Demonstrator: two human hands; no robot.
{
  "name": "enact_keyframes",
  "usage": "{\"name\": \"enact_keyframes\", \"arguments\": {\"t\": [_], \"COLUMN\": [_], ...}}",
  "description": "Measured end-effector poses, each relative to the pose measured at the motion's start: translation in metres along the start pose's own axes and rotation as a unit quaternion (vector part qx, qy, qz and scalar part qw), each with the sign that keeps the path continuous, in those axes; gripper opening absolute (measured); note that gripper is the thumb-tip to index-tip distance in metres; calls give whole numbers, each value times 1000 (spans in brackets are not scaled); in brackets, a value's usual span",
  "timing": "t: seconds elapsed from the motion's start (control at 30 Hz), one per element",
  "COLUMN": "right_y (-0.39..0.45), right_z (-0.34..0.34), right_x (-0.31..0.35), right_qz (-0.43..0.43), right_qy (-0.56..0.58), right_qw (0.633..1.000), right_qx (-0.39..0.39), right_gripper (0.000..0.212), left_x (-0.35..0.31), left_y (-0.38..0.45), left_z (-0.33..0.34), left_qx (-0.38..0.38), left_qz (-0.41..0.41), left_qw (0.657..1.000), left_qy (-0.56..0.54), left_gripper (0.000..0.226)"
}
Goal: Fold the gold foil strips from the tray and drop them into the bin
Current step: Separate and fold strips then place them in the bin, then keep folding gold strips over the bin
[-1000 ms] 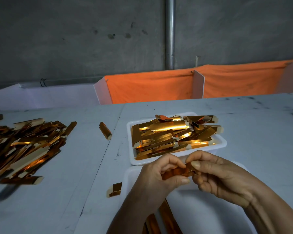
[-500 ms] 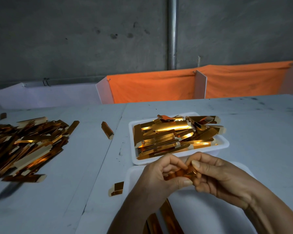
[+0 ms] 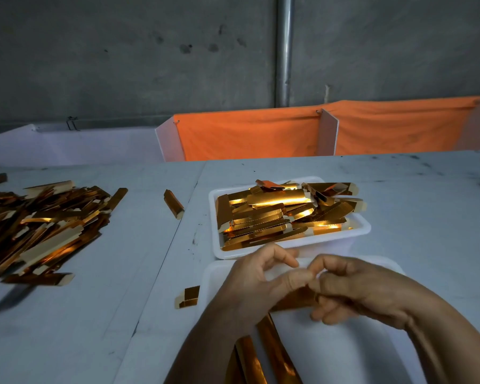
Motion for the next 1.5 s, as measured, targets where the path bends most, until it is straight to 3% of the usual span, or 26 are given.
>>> {"name": "enact_keyframes", "arguments": {"t": [0.1,0.17,0.27,0.33,0.4,0.47,0.53,0.6,0.67,0.73,0.87,0.97,1.03,1.17,1.23,1.37,1.43,1.5], "right_y": [2,2,6,8,11,16,13,8,17,35,61,65,63,32,17,-10,-18,-23], "right_z": [10,23,36,38,35,14,-14,-30,-39,-44,-44,-46,-49,-68,-71,-64,-55,-47], "right_x": [-20,-30,-28,-22,-12,6,28,51,61,60,47,43,43,47,51,51,42,32], "right_qz": [92,154,143,120,90,1,-91,-148,-138,-96,-41,-55,-77,-118,-147,-167,-160,-161], "right_qy": [-141,-231,-427,-432,-289,-160,-203,-331,-441,-500,-534,-541,-513,-215,-97,3,37,19], "right_qw": [985,956,879,880,949,984,930,825,747,729,740,737,762,882,909,936,948,950], "right_qx": [36,91,155,153,88,-83,-293,-434,-478,-457,-407,-400,-387,-403,-377,-309,-271,-267], "right_gripper": [8,7,8,1,6,12,12,18,31,35,29,21,18,20,25,29,30,29], "left_x": [-3,-4,0,4,6,6,5,3,3,3,7,9,8,1,-15,-48,-50,-38], "left_y": [0,0,3,5,6,6,5,5,6,7,7,7,7,6,0,-18,-20,-14], "left_z": [-17,-22,-27,-26,-24,-22,-21,-23,-24,-24,-23,-23,-22,-19,-18,-14,-15,-16], "left_qx": [-110,-156,-185,-179,-170,-162,-162,-172,-178,-175,-171,-167,-163,-190,-235,-353,-352,-312], "left_qz": [16,13,-12,-32,-40,-41,-38,-32,-30,-31,-30,-32,-30,6,73,249,263,190], "left_qw": [989,969,946,938,935,934,932,930,927,922,921,922,923,925,917,859,880,931], "left_qy": [102,189,265,295,309,316,322,323,330,345,348,348,347,330,315,274,180,6], "left_gripper": [27,23,20,22,24,25,25,25,25,26,26,25,26,29,27,26,28,35]}}
Point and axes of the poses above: each hand's wrist, its own y-axis towards the middle knuckle, its own z-axis out of the palm, x = y × z, the point moved 7 cm from there along y, towards the middle knuckle, and after that the axes turned 12 degrees about -y, right-handed, at the moved point
